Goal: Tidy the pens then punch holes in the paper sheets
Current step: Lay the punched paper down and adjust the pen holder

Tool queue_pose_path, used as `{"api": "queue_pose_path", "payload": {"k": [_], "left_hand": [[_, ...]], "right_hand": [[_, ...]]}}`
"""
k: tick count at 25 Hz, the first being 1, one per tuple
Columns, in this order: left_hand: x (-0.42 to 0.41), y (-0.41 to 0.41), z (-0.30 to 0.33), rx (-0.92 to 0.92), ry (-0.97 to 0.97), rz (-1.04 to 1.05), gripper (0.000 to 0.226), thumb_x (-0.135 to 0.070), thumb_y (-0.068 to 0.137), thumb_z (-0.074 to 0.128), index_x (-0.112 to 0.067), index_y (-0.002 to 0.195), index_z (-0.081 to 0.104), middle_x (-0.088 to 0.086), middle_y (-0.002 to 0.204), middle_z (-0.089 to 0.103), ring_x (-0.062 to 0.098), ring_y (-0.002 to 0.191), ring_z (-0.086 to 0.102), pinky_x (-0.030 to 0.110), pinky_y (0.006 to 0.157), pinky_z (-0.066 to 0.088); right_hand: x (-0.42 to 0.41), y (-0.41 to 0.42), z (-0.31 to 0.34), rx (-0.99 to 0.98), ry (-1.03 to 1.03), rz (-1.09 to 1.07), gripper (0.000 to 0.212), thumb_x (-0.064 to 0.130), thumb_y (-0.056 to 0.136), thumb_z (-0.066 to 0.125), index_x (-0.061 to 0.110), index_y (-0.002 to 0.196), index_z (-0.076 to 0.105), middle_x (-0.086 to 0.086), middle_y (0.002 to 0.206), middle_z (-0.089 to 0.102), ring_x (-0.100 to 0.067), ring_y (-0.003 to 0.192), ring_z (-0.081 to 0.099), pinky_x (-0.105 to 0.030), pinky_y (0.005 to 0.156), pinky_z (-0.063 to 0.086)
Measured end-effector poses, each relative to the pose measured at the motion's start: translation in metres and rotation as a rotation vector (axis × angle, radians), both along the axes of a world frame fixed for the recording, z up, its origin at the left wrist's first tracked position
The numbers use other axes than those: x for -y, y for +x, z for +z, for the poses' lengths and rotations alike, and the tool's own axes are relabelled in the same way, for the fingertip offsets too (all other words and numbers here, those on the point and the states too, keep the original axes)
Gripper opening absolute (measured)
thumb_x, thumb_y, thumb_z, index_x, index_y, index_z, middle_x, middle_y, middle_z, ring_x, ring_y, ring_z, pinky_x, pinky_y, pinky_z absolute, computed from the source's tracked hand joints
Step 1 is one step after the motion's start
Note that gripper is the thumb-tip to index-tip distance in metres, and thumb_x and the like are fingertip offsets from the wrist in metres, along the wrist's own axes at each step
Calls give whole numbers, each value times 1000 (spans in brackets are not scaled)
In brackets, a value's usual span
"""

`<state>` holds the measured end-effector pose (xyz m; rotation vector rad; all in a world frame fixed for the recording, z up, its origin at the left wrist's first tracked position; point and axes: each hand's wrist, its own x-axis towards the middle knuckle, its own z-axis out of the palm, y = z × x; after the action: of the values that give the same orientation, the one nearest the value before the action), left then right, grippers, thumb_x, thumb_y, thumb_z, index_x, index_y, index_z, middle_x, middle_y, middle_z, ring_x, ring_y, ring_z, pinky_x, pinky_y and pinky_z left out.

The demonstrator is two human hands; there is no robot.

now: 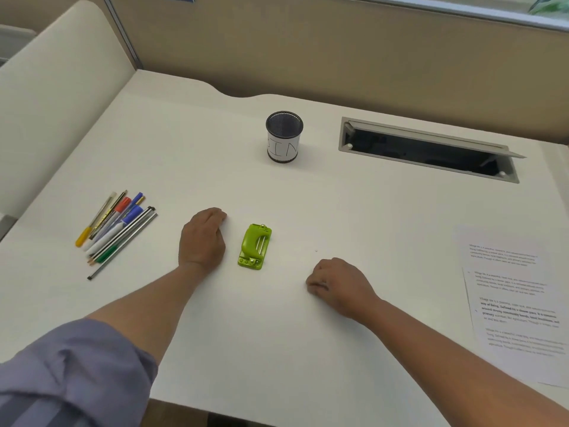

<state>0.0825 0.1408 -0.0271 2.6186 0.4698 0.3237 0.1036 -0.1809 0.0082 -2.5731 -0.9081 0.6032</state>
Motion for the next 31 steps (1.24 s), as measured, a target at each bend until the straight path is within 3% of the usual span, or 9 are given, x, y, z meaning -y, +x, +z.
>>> {"api": "queue_pose_path", "payload": {"k": [4,6,9,14,17,19,22,26,31], "left_hand": [[-1,4,-4,-23,57,-18,38,10,84,54,-5,115,70,13,123,69,39,113,62,47,92,48],[0,5,-4,-45,60,-15,40,9,84,53,-8,117,68,10,126,66,37,116,59,48,92,46],[-1,6,-4,-57,54,6,41,7,84,53,-12,118,65,7,128,63,34,118,55,48,93,43],[-2,6,-5,-91,60,15,43,4,84,52,-17,120,61,4,131,59,31,122,50,47,94,40],[-2,8,-6,-108,57,13,43,1,84,51,-17,122,61,4,133,58,31,123,49,48,95,40],[-3,8,-7,-111,67,10,45,-3,83,47,-16,123,61,6,134,58,31,124,48,48,96,40],[-4,9,-8,-139,77,8,51,-8,82,42,-16,128,61,7,138,56,31,127,46,49,99,38],[-5,10,-8,-177,86,-11,56,-10,81,41,-18,133,59,6,143,53,32,131,43,48,101,35],[-7,11,-9,-217,88,-19,59,-7,80,42,-20,136,57,4,147,50,31,134,41,45,102,32]], "right_hand": [[-5,-1,1,208,-45,151,16,18,96,61,18,89,75,3,90,68,-26,81,55,-37,66,46],[-9,-2,3,328,-111,256,16,4,81,68,15,71,65,1,73,60,-27,67,51,-34,53,39],[-13,-1,5,388,-189,342,24,-3,65,70,16,65,55,-1,66,52,-24,59,47,-33,48,29],[-18,8,2,338,-210,446,16,7,79,66,13,70,55,-3,69,54,-25,61,49,-36,47,35],[-27,24,8,41,-148,258,15,16,88,51,16,73,52,2,75,52,-24,73,50,-40,61,43],[-36,43,21,-163,26,12,17,15,82,56,20,66,52,7,70,53,-17,69,52,-38,65,47],[-56,94,46,-217,365,-297,23,8,80,66,24,63,62,13,61,60,-3,57,51,-24,58,46],[-99,171,80,-124,561,-468,17,20,79,64,23,63,63,18,54,55,-1,49,44,-15,46,38],[-146,236,88,172,399,-399,16,24,82,58,24,68,65,13,69,65,-8,65,56,-26,57,43]]}}
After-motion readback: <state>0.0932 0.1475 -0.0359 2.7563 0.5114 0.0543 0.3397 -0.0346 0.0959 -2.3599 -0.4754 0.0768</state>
